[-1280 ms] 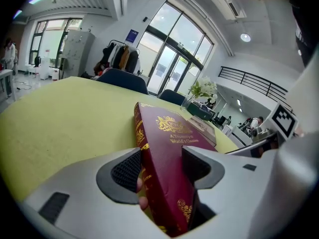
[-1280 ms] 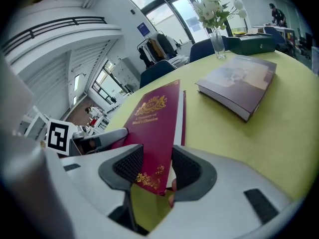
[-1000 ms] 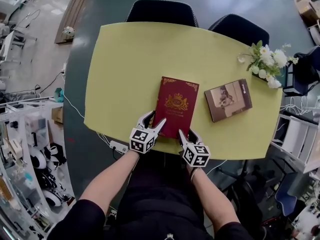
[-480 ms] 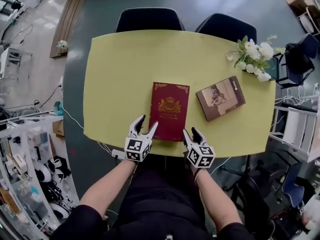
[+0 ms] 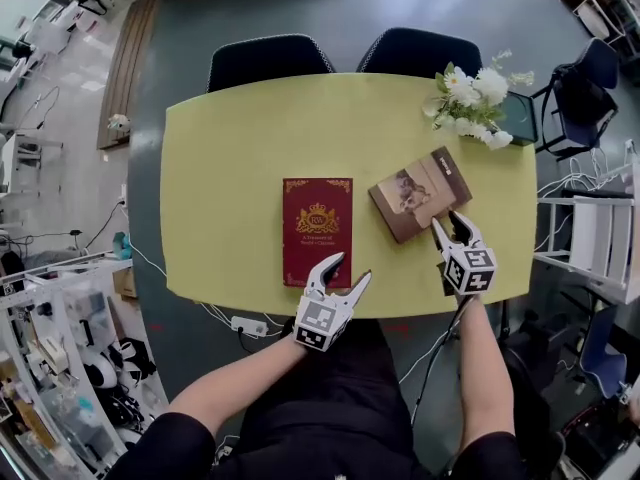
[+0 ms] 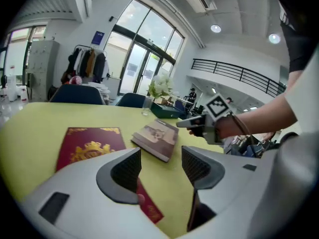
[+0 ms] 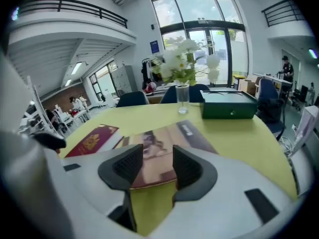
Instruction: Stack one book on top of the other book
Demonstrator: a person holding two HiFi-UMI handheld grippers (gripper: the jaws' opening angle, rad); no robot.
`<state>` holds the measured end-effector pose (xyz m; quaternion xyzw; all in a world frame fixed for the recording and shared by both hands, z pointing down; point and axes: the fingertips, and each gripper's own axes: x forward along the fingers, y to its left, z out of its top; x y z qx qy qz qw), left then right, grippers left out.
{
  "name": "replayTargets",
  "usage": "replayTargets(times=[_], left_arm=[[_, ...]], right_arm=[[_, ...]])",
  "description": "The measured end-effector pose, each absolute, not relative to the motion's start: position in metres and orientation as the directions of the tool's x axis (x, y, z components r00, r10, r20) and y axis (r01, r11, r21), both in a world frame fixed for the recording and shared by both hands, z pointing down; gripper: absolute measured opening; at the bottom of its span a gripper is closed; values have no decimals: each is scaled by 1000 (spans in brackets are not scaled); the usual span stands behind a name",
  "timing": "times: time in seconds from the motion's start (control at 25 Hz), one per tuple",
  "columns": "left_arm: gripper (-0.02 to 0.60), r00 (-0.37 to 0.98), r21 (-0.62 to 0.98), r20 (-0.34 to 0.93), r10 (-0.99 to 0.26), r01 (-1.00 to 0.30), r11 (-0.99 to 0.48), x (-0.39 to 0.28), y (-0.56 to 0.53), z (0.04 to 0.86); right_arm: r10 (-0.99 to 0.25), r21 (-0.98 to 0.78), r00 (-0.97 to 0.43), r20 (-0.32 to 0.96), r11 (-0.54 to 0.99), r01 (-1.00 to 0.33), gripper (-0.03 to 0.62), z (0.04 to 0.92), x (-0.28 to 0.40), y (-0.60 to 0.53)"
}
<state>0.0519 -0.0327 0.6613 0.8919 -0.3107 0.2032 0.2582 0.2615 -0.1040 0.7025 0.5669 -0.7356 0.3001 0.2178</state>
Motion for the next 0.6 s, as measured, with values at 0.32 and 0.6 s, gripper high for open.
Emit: replayTargets(times=[0.32, 0.6], left_arm=[[261, 760, 465, 603, -244, -583, -666, 158, 24, 718], [261, 677, 518, 682, -275, -714, -471, 164, -14, 763]], right_arm=[[-640, -298, -245, 729, 25, -954, 192, 749, 368, -147], [-572, -354, -359, 738, 126, -927, 192, 767, 370, -155]])
